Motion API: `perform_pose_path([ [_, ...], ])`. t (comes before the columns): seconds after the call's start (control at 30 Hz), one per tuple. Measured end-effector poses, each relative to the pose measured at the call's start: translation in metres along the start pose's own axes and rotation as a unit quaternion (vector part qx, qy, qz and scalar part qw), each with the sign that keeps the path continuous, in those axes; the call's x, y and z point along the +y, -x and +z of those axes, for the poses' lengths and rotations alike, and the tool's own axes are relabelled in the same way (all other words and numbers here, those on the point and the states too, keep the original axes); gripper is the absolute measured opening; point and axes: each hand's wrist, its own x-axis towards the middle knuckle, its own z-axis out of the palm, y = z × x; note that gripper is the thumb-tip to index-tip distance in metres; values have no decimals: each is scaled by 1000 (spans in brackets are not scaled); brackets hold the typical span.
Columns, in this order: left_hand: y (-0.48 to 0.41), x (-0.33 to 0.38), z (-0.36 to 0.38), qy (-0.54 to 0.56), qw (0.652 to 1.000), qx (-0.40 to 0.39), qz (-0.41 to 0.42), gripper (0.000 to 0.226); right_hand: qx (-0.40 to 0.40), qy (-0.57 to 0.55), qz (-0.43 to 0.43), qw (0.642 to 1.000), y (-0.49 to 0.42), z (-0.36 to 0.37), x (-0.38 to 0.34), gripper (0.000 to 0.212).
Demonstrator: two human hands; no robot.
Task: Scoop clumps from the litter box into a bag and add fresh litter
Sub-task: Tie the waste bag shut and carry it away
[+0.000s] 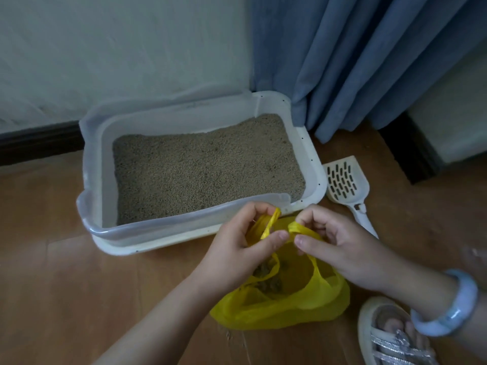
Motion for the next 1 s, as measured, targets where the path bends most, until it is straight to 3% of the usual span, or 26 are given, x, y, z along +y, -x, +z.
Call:
perform_pose_path([
  [0.13, 3, -2, 0, 51, 995, -82, -26, 47, 4, -14, 2, 1000, 2, 1, -3, 14],
  [0.23, 3, 1, -3, 12, 996, -89, -14, 58, 22, -21, 11, 999, 1, 8, -8, 13],
  [0.4, -8, 2, -6, -69, 990, -120, 10, 74, 96, 143, -47, 984, 6, 14, -19, 13],
  [0.47, -13, 5, -2, -103, 983, -150, 28, 59, 108, 200, -54, 972, 10, 13, -25, 15],
  [0.6, -15, 10, 8, -92, 981, -169, 30, 3, 141, 204, -26, 968, 15, 16, -26, 16],
  [0.7, -13, 9, 5, -88, 984, -152, 18, 14, 191, 202, -38, 960, 9, 21, -21, 13],
  [0.83, -12, 10, -4, -53, 987, -153, -3, 22, 167, 213, -69, 960, 1, 25, -15, 10],
  [1.0, -12, 15, -6, 2, 989, -143, -47, 28, 146, 62, -31, 987, 0, 8, -8, 29],
])
